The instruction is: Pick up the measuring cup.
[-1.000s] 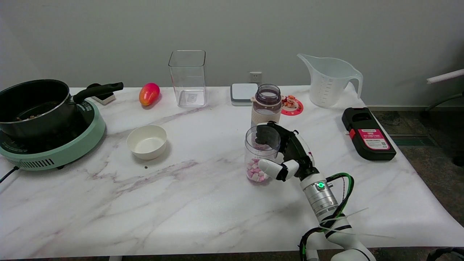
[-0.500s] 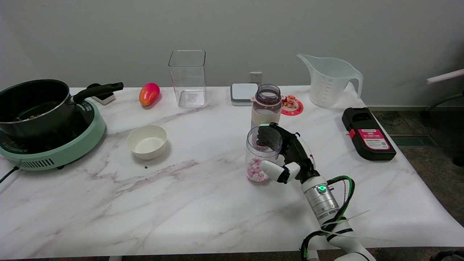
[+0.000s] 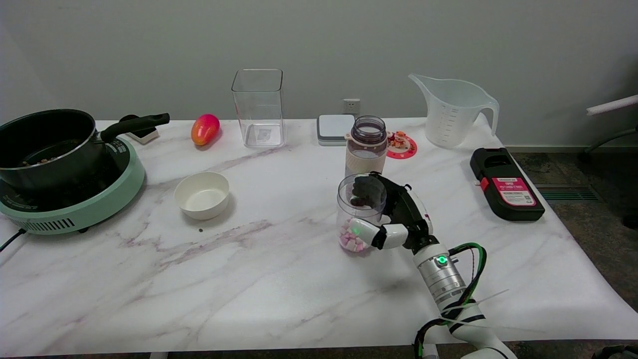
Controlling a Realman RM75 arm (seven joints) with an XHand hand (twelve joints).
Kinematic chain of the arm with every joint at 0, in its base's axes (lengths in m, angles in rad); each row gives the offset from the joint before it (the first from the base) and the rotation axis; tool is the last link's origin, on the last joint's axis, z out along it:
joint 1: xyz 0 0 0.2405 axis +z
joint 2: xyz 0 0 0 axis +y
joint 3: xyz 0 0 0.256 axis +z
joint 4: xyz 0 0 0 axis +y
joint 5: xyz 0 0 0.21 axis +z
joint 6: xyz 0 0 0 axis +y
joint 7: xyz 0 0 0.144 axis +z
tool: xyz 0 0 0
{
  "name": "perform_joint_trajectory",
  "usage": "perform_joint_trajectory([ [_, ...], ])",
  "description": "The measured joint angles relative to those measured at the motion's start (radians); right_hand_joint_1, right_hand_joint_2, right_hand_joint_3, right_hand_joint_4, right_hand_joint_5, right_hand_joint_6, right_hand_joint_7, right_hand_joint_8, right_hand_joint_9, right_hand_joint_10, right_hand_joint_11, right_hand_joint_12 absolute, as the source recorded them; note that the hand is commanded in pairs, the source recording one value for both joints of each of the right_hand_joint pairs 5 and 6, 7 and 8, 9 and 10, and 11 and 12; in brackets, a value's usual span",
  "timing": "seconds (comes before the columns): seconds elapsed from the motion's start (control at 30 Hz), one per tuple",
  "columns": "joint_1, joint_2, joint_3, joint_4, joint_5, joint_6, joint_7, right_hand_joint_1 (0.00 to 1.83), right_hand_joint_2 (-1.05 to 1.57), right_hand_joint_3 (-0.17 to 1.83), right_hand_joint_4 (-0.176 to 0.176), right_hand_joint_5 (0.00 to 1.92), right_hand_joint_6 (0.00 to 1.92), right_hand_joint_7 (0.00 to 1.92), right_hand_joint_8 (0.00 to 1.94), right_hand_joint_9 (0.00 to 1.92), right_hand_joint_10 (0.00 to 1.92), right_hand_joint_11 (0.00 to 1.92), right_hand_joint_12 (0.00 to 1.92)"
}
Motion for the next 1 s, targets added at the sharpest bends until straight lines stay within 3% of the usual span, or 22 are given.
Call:
perform_joint_trajectory([
  [0.2, 0.000, 0.000, 0.002, -0.002, 0.001, -0.010, 0.002, 1.34, 0.46, 0.61, 0.000, 0.77, 0.77, 1.12, 1.12, 1.08, 1.08, 0.90, 0.90],
  [0.57, 0.001, -0.001, 0.003, -0.012, 0.002, -0.014, 0.026, 1.31, 0.77, 0.69, 0.000, 1.11, 1.11, 1.35, 1.35, 1.29, 1.29, 1.04, 1.04],
  [1.0, -0.017, 0.006, 0.024, -0.021, 0.004, 0.033, 0.038, 1.25, 1.17, 0.54, 0.000, 1.31, 1.31, 1.48, 1.48, 1.43, 1.43, 1.17, 1.17],
])
